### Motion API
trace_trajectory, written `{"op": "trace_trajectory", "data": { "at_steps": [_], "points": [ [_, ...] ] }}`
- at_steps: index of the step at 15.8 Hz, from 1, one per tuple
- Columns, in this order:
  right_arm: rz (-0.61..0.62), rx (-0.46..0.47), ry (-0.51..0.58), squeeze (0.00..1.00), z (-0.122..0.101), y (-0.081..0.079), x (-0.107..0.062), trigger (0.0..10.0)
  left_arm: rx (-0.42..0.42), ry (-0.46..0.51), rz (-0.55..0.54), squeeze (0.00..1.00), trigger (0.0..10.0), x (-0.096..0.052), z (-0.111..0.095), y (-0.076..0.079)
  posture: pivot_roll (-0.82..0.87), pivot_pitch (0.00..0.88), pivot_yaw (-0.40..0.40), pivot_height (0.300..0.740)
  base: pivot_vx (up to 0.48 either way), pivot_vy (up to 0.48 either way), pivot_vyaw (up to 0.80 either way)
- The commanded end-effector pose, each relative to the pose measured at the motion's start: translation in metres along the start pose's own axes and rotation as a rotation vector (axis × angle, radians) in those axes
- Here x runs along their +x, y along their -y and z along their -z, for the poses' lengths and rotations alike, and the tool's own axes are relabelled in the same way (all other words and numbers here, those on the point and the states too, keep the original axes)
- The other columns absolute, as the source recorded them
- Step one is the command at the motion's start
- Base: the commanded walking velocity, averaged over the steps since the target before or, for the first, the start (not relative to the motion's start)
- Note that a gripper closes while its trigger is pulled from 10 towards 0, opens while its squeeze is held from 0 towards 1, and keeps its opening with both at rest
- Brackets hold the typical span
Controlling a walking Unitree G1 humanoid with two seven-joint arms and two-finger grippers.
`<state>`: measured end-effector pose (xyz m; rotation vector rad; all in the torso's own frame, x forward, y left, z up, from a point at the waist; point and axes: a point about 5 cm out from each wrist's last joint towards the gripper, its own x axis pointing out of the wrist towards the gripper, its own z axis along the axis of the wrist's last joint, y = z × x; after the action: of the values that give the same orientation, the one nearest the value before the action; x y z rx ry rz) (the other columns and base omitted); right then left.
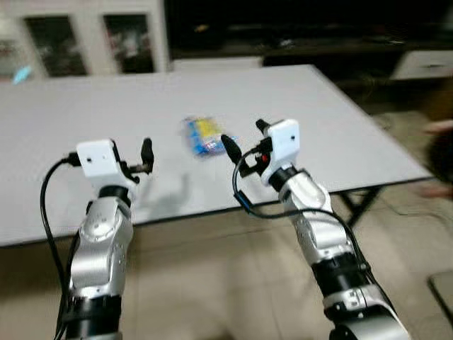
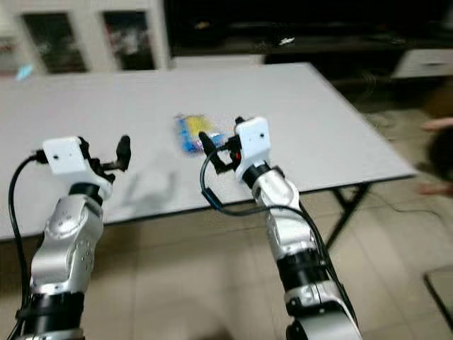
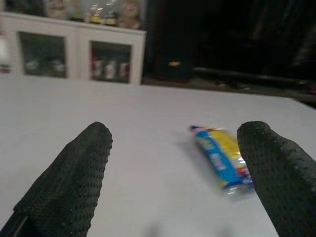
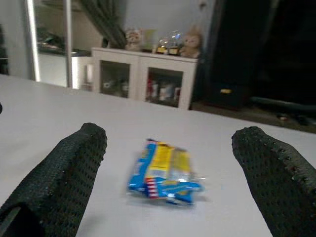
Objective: Picking trash to rubbish bin
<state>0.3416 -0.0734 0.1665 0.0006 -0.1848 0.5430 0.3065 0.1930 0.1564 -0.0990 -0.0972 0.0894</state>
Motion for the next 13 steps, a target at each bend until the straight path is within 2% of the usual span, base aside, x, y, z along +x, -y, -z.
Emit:
{"op": "trace_trajectory", "data": {
  "at_steps": [1, 13],
  "points": [
    [-0.013, -0.016, 0.019, 0.00, -0.0044, -0.0008, 0.0009, 10.0, -0.001, -0.014, 0.015, 0.00, 10.0, 0.0003, 0.0035, 0.0030, -0.02, 0.002, -0.005, 0.740, 0.461, 0.000, 0.00],
    [-0.019, -0.017, 0.032, 0.00, -0.0073, -0.0088, -0.0013, 10.0, -0.017, -0.040, 0.015, 0.00, 10.0, -0.0063, 0.0080, 0.0042, -0.02, 0.049, 0.003, 0.740, 0.439, 0.000, 0.00]
  ]
}}
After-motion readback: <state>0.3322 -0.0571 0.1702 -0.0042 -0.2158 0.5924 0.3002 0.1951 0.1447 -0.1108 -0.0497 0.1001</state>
